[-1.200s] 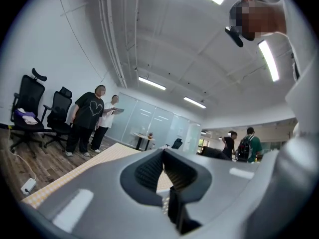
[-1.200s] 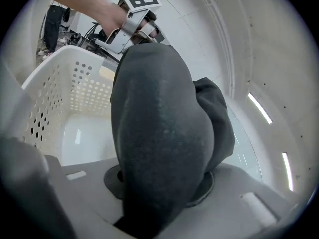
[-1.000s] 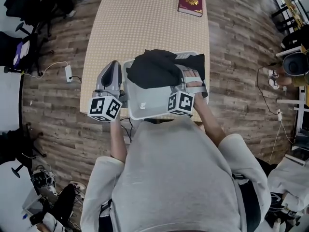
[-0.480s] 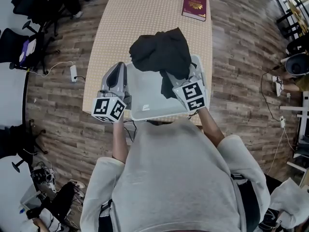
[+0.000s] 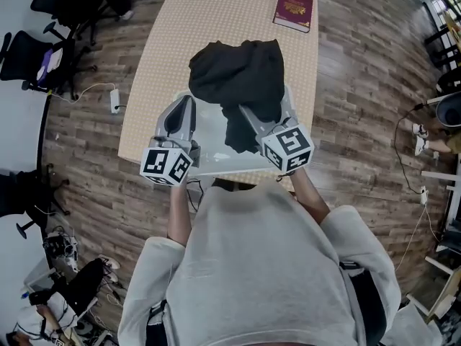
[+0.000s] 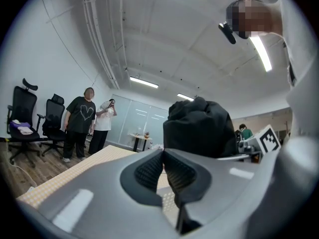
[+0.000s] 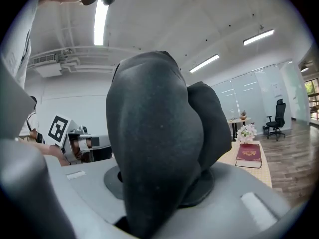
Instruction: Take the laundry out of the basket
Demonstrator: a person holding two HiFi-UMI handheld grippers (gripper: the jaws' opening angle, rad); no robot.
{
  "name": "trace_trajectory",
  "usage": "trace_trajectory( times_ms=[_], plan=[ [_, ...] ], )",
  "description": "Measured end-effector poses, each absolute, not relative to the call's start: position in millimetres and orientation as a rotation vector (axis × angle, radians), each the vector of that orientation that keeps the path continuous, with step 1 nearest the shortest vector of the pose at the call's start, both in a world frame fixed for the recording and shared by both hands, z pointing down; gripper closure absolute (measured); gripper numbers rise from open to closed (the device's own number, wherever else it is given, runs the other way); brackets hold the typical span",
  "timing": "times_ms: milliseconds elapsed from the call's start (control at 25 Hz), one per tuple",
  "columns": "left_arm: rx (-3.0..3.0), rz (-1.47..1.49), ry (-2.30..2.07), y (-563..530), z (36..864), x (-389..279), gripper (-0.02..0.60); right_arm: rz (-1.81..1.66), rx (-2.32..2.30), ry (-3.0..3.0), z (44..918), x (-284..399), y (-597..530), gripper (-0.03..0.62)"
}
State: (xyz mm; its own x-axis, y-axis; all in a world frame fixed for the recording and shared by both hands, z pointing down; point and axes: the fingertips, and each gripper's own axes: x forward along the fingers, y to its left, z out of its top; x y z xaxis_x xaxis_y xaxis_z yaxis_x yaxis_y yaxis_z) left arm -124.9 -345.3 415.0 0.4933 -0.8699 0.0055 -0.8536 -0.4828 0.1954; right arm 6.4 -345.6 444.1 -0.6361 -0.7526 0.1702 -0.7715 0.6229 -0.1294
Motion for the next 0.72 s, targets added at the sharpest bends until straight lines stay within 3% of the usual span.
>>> trace_trajectory(
  times_ms=[720],
  plan=[
    [2.623,-0.236,-1.488,-224.4,396.0,-131.0,0.569,0.147,1.302,-2.891,374.5,-4.7,-235.1,0.470]
  ],
)
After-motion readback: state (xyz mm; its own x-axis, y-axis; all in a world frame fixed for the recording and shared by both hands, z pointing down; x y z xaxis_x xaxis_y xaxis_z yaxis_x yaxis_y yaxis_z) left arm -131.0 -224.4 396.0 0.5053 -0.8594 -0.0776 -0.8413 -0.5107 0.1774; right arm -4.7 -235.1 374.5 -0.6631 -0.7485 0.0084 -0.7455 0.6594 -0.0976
